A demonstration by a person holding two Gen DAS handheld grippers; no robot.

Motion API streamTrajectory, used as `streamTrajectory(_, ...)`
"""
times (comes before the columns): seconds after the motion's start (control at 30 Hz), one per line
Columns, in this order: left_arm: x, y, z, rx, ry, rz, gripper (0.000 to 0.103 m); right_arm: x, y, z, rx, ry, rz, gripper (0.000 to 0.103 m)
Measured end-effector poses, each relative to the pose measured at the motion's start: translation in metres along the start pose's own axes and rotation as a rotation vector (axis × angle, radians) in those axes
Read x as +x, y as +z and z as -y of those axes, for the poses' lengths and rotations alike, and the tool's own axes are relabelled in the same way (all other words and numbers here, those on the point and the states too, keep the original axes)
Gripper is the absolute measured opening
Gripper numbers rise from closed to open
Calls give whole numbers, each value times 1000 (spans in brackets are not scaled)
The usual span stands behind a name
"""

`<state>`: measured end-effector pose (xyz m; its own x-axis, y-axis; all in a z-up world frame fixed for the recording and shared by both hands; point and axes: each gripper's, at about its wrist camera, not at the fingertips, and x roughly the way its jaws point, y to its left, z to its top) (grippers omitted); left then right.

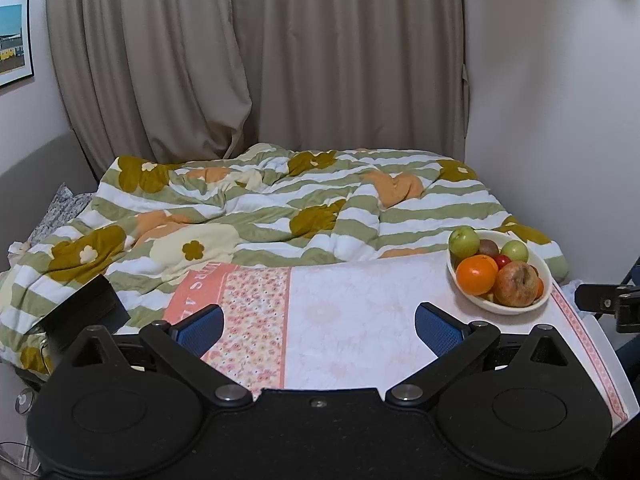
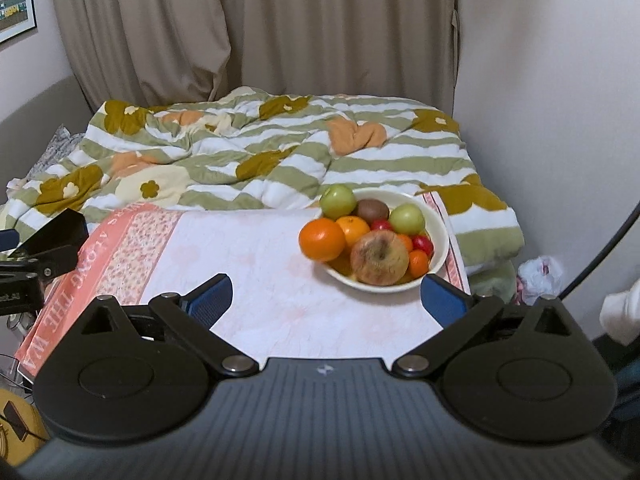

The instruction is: Organize fruits

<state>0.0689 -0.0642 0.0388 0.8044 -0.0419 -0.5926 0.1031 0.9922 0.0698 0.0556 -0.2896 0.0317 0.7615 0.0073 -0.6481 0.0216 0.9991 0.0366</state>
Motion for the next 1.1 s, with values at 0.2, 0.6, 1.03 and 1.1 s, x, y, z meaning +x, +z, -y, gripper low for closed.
streamTrajectory(0.2, -6, -3, -5, 14, -10, 8, 103, -4, -6, -6, 9, -20, -6, 103)
streamTrajectory(0.6, -9, -6, -6, 12, -35, 13, 103, -8, -11, -7, 8, -33, -12, 103)
streamTrajectory(1.03, -9, -6, -3, 9, -37, 12, 103, -7, -12, -7, 8, -36, -22, 103)
streamTrajectory(1.1, -9, -6, -4, 9, -37, 12, 103, -7, -13, -7, 8, -34, -26, 103)
